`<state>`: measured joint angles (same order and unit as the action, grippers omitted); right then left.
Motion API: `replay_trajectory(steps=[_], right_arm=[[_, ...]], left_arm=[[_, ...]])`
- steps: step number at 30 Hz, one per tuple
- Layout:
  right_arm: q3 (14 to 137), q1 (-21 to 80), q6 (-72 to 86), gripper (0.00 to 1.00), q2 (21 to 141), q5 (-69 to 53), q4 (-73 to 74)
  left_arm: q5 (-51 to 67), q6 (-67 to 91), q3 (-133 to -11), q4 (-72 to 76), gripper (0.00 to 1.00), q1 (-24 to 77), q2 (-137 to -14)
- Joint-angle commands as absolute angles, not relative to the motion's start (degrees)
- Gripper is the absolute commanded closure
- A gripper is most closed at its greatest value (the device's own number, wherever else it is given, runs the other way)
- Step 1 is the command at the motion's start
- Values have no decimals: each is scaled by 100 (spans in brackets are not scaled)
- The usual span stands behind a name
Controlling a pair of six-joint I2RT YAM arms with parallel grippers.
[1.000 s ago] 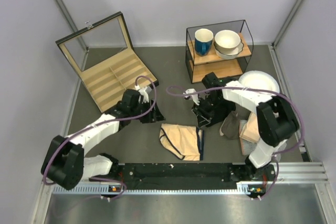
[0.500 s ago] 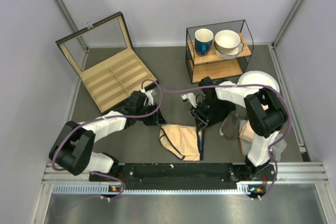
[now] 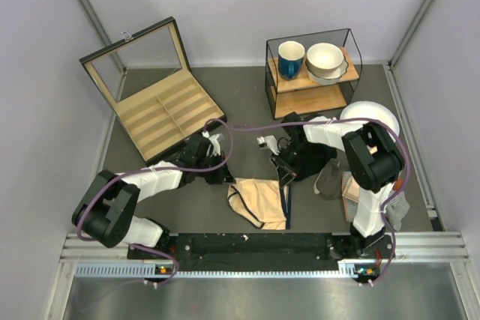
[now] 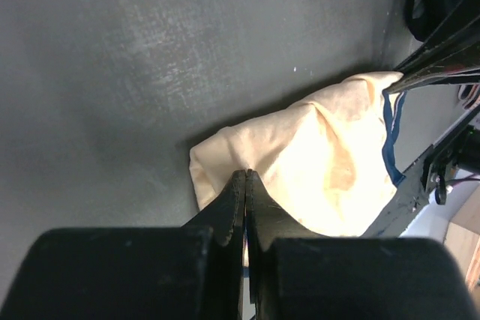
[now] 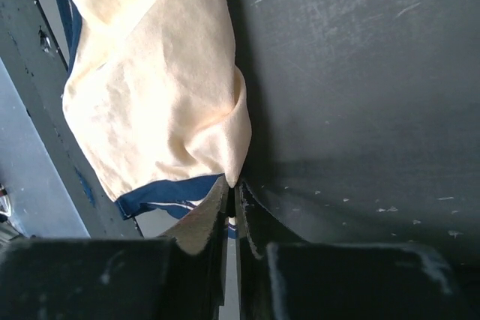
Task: Roll the underwear
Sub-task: Fold the underwear at the center of the board.
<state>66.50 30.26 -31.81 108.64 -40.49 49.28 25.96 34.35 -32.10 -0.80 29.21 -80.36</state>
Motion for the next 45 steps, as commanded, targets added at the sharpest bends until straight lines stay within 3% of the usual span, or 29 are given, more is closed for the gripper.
replay_trajectory(steps=[1, 8, 23, 26, 29, 30, 33, 36, 38, 45], right_arm=[[6978, 3068, -3208, 100, 10749, -4158, 4931], [7488, 2980, -3155, 100, 10758, -3780, 4817], [7831, 2883, -3129, 100, 11092, -2681, 4500], [7778, 2874, -3181, 95, 11005, -2751, 4517], [7726, 2874, -3269, 82, 10759, -2813, 4526], [7708, 2865, -3296, 73, 10514, -2752, 4535], [7647, 2857, -3471, 56, 9969, -2637, 4553], [7559, 2874, -3918, 47, 9599, -2785, 4763], [7445, 2935, -4522, 47, 9282, -2839, 5008], [5708, 3839, -6389, 27, 8131, -3560, 4574]], left_arm=[[2269, 3349, -3085, 45, 100, 2927, -7594], [1679, 3094, -3330, -483, 100, 2751, -7172], [1090, 2725, -3674, -729, 100, 2681, -7761], [1151, 2716, -3709, -694, 99, 2681, -7831], [1090, 2690, -3770, -782, 82, 2681, -7779], [994, 2663, -3788, -834, 71, 2681, -7717], [757, 2567, -3849, -1097, 55, 2672, -7305], [414, 2435, -3920, -1317, 48, 2681, -6743], [133, 2365, -3920, -1388, 42, 2672, -6216], [-1151, 2057, -3683, -1283, 19, 2672, -4308]])
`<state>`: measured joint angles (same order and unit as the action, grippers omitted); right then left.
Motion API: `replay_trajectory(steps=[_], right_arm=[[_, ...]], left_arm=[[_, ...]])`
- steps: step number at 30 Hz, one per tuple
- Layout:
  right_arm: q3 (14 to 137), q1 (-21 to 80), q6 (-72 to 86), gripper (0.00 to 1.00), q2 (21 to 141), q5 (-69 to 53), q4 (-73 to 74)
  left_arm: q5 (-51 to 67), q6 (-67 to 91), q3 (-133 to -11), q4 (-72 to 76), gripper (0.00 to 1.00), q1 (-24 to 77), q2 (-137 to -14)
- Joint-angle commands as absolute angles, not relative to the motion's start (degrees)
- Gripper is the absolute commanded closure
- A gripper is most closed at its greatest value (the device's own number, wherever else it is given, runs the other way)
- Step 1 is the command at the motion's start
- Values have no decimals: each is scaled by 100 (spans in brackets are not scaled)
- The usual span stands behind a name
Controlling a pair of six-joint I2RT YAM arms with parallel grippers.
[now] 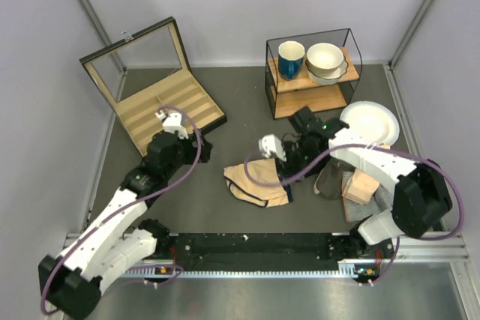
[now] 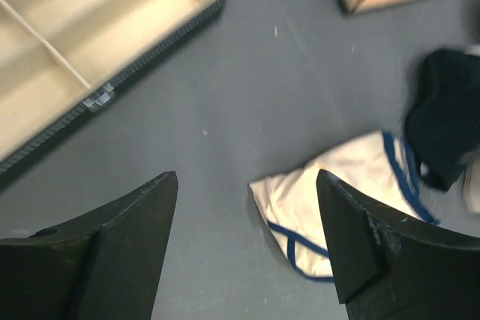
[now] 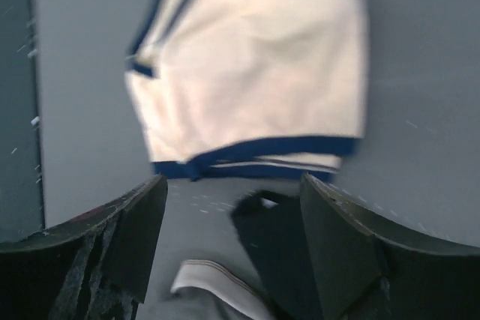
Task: Roll the underwear
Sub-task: Fold the underwear at the center of the board.
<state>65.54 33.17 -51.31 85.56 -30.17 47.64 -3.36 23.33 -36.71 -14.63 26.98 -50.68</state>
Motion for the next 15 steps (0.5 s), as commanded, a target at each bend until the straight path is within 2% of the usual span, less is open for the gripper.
replay_trajectory(steps=[1, 7, 15], right_arm=[[5548, 4102, -6433, 27, 8034, -3507, 4405], [4975, 5026, -5898, 29, 8033, -2374, 3157], [4711, 5370, -5669, 37, 8630, -1732, 2848]], left_arm=[[-1143, 2039, -3691, -1292, 18, 2672, -4080], [-765, 2109, -3701, -1600, 17, 2672, -3981], [-203, 2241, -3481, -1118, 19, 2672, -4245]])
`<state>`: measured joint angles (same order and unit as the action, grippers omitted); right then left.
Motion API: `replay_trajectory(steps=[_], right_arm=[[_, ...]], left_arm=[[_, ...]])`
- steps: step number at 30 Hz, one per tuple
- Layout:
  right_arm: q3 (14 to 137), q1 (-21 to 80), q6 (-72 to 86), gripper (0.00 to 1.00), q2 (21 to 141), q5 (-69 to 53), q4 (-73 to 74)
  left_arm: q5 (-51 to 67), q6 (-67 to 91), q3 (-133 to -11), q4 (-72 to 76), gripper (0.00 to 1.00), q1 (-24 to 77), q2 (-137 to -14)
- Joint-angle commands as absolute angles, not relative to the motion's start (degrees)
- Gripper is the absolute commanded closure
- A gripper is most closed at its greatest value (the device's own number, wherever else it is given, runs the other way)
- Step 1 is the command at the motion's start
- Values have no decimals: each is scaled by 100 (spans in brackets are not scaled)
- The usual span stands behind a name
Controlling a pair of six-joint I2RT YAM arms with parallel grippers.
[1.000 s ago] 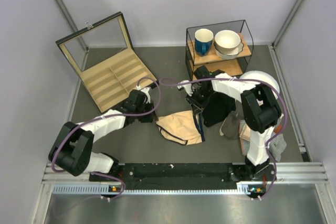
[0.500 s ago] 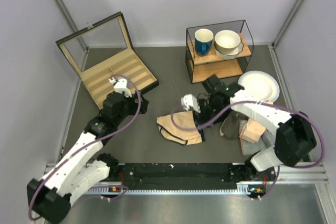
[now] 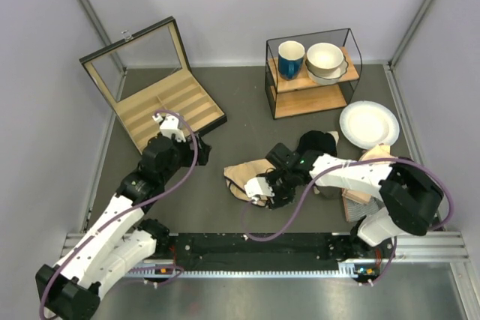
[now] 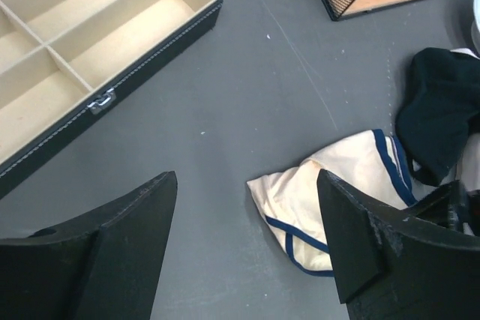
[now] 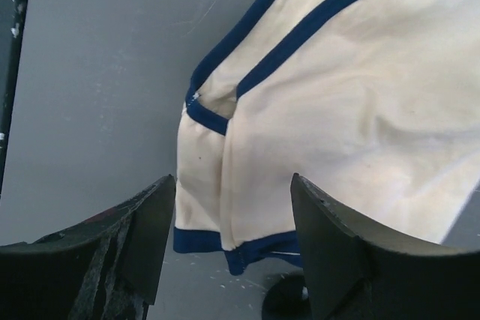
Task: Roll the underwear
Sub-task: Fold the underwear at the center of the board.
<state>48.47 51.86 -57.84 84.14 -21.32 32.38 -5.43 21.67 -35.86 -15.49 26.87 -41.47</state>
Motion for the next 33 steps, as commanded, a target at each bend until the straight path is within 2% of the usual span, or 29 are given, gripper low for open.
replay_trajectory(steps=[1, 6, 7, 9, 10, 13, 20, 27, 33], right_arm=[[4702, 5388, -5617, 38, 8657, -1714, 2848], [4606, 5537, -5528, 52, 8666, -1714, 3014], [4588, 5546, -5485, 54, 8666, -1723, 3023], [4570, 5546, -5406, 65, 8710, -1714, 3058], [4596, 5555, -5388, 75, 8762, -1696, 3059], [4719, 5546, -5291, 86, 8815, -1652, 3146], [5044, 5353, -5176, 89, 8403, -2196, 3682], [5405, 4835, -5142, 91, 8367, -2663, 4060], [5748, 4448, -5106, 91, 8577, -2804, 4175]], left_arm=[[-28, 2250, -3428, -1038, 21, 2672, -4367], [964, 2478, -3279, -162, 37, 2672, -5060], [1402, 2479, -3270, -45, 45, 2672, -5202], [1922, 2566, -3287, 385, 51, 2681, -5648], [2395, 2601, -3331, 630, 57, 2681, -5825], [2899, 2786, -3506, 1097, 65, 2768, -6529], [3392, 2971, -3937, 1616, 85, 3418, -7925], [3700, 3190, -4052, 2047, 94, 3735, -9166], [3586, 3252, -3850, 2102, 94, 3735, -9720]])
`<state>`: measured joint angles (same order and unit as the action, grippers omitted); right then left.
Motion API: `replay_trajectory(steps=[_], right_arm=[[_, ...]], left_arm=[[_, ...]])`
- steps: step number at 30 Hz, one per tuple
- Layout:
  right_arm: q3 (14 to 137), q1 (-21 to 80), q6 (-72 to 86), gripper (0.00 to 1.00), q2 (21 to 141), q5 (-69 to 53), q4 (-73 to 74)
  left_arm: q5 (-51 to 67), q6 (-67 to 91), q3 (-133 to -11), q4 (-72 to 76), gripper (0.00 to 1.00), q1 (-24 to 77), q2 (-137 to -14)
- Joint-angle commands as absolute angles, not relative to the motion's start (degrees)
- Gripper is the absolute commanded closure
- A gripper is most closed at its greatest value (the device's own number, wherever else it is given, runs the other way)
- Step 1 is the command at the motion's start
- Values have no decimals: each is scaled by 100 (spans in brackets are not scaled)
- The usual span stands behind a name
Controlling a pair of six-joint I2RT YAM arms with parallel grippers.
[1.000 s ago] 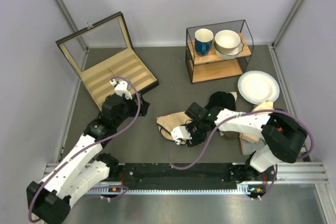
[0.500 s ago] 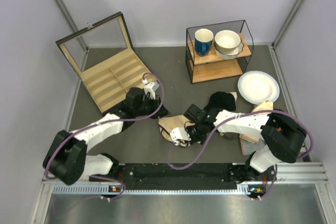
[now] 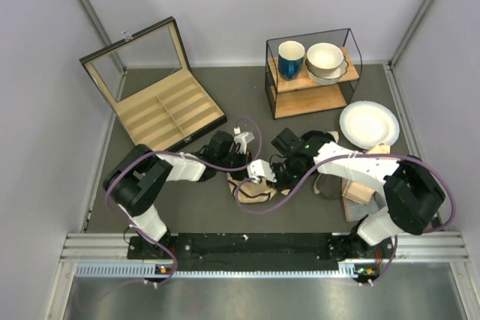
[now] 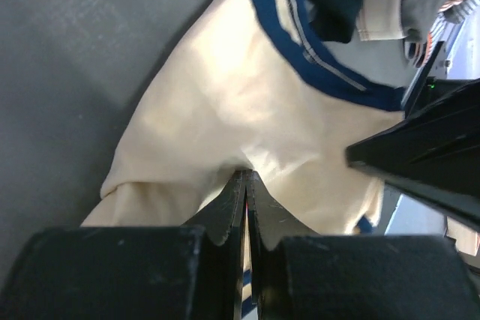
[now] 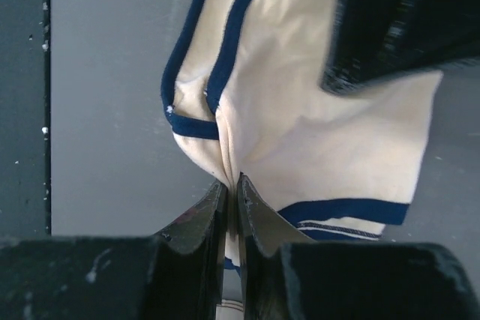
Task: Roll the underwear
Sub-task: Fold the underwear at the center of the board.
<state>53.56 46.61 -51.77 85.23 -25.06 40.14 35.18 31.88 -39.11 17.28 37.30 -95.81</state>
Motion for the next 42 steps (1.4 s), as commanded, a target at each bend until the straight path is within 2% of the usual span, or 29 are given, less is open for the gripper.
replay_trajectory(steps=[1, 9, 13, 17, 21, 26, 30, 35, 42], right_arm=[[5861, 4430, -5106, 91, 8630, -2786, 4184], [6582, 4070, -5028, 89, 9131, -2821, 4315], [6881, 3938, -4896, 87, 9491, -2821, 4298], [7066, 3867, -4782, 85, 9851, -2839, 4307], [7215, 3815, -4667, 83, 10089, -2821, 4298], [7470, 3727, -4264, 81, 10423, -2743, 4280], [7716, 3665, -3894, 75, 10705, -2541, 4193], [7805, 3656, -3490, 65, 10925, -2136, 4017], [8042, 3542, -3208, 51, 10837, -2109, 3920]], left_arm=[[3447, 3226, -3850, 2048, 94, 3727, -9799], [3296, 3190, -4052, 1811, 94, 3735, -10151], [3077, 3252, -3903, 1828, 93, 3718, -9828], [2638, 3410, -3683, 1758, 87, 3552, -9177], [2172, 3489, -3455, 1539, 74, 3297, -8509], [1925, 3402, -3129, 1275, 66, 3033, -7744], [1767, 3401, -2778, 1204, 60, 2988, -7243], [1705, 3524, -2339, 1125, 59, 2988, -6575], [2451, 3630, -2013, 1643, 58, 3006, -5933]])
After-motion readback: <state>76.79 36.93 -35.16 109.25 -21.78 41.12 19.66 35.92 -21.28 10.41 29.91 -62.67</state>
